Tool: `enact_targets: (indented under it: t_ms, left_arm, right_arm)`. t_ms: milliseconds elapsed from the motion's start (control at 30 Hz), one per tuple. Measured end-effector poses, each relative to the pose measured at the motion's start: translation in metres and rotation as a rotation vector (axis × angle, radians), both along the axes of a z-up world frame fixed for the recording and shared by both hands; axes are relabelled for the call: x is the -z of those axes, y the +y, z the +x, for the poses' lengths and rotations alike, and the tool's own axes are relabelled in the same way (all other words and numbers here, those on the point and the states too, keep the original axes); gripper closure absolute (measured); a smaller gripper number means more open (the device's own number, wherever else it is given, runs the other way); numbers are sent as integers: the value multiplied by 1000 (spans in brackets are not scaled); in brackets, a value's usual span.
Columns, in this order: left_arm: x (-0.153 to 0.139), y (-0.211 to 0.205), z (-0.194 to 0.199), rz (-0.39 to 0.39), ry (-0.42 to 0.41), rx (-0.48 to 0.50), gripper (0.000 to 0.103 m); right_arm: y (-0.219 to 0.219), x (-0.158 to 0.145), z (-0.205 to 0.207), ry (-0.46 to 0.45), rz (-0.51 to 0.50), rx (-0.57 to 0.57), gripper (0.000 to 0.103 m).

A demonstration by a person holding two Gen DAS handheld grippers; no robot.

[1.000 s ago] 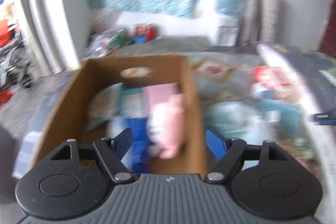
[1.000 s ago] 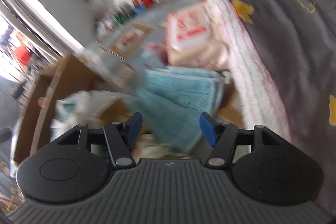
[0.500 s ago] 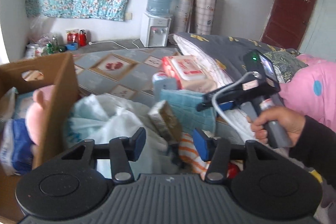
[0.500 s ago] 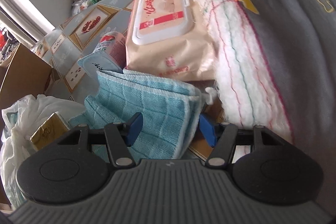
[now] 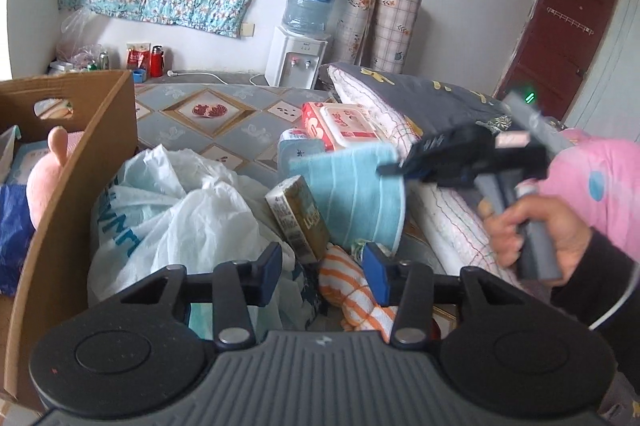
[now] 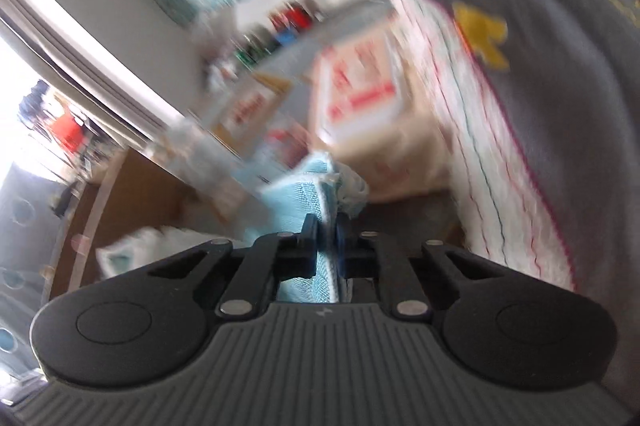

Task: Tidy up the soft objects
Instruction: 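Close the right tool on the light blue towel's edge, then lift the towel with the right tool and drag it across the pile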

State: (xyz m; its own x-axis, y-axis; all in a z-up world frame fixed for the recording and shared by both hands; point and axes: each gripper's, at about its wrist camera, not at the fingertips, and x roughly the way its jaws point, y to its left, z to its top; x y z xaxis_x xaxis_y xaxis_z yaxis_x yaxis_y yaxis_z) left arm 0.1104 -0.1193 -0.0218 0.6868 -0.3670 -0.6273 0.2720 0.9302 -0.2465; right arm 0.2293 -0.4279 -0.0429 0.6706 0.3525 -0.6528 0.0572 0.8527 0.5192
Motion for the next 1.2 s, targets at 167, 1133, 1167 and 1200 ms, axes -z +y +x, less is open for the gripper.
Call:
enact_targets:
  t_ms: [167, 1133, 1167, 1200]
  left_arm:
    - [4, -2, -7, -18, 0, -1, 59]
    - [22, -7, -47, -90, 10, 35, 68]
    - [23, -6, -48, -88, 14, 30, 68]
    - [24, -4, -48, -86, 17, 28, 68]
  right_arm:
    - [13, -44, -12, -73, 6, -36, 98]
    - [76, -140, -133, -348, -116, -256, 98]
    - [81, -132, -134, -331, -121, -282, 98]
    - [86, -122, -136, -302, -114, -306, 98]
